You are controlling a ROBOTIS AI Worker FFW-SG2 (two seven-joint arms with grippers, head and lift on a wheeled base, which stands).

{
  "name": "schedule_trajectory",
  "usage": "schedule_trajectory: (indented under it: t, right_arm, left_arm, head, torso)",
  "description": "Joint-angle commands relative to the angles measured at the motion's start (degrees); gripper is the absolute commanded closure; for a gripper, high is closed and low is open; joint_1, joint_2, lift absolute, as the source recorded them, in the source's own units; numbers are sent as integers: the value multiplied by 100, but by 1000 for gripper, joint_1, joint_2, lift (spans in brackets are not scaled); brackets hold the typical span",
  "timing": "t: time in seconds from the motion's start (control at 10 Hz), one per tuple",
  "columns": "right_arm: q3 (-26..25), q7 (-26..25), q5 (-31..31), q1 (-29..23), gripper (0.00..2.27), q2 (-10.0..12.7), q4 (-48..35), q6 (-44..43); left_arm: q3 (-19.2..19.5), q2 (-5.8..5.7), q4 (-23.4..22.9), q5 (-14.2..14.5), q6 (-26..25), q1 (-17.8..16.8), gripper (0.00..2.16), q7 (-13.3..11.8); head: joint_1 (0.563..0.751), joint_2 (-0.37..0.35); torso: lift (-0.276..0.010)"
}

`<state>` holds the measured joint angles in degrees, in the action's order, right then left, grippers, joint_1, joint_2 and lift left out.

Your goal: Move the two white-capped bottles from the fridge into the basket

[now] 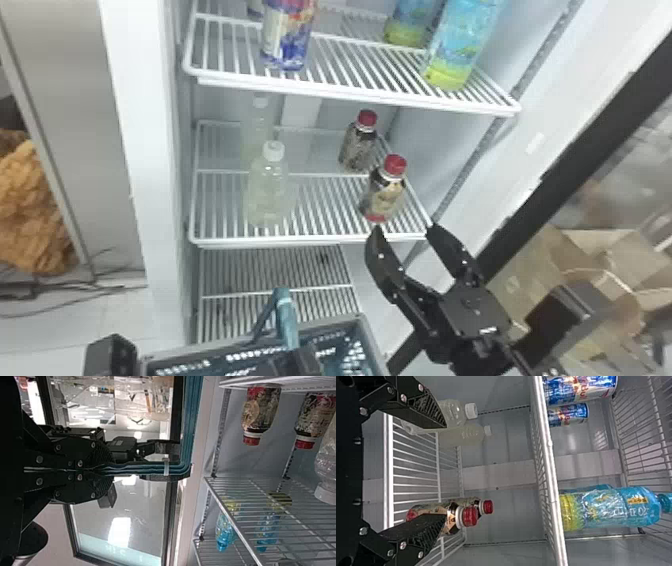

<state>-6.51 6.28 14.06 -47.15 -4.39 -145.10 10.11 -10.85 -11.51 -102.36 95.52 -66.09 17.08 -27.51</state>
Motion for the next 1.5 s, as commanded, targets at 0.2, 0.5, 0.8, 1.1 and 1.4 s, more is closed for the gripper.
schedule_trajectory:
  t: [0.2,0.5,0.8,1.1,1.4]
  right_arm:
    - [23,58,22,103,266,-26,131,-98]
    - [34,66,34,145,266,-44,173,-126]
    - [274,75,79,497,263,-176,511,-126]
    - [274,400,125,961,266,-229,1003,-112]
    - [206,1332,11,1847,268,-237,1973,-98]
  left_arm:
    - [0,0,-8,0,0,-7,1119,0]
    - [0,-9,-8,-12,0,-7,1119,0]
    - [0,-9,-8,-12,14,-21,1119,0]
    - [23,0,-8,-12,14,-7,1119,0]
    - [69,17,6,-23,14,7,1119,0]
  head:
    - [695,-350]
    - [695,-350]
    - [695,-350]
    - [695,-350]
    - [695,-350]
  torso:
    - [-260]
    - [-260]
    - [-260]
    - [-260]
    - [-260]
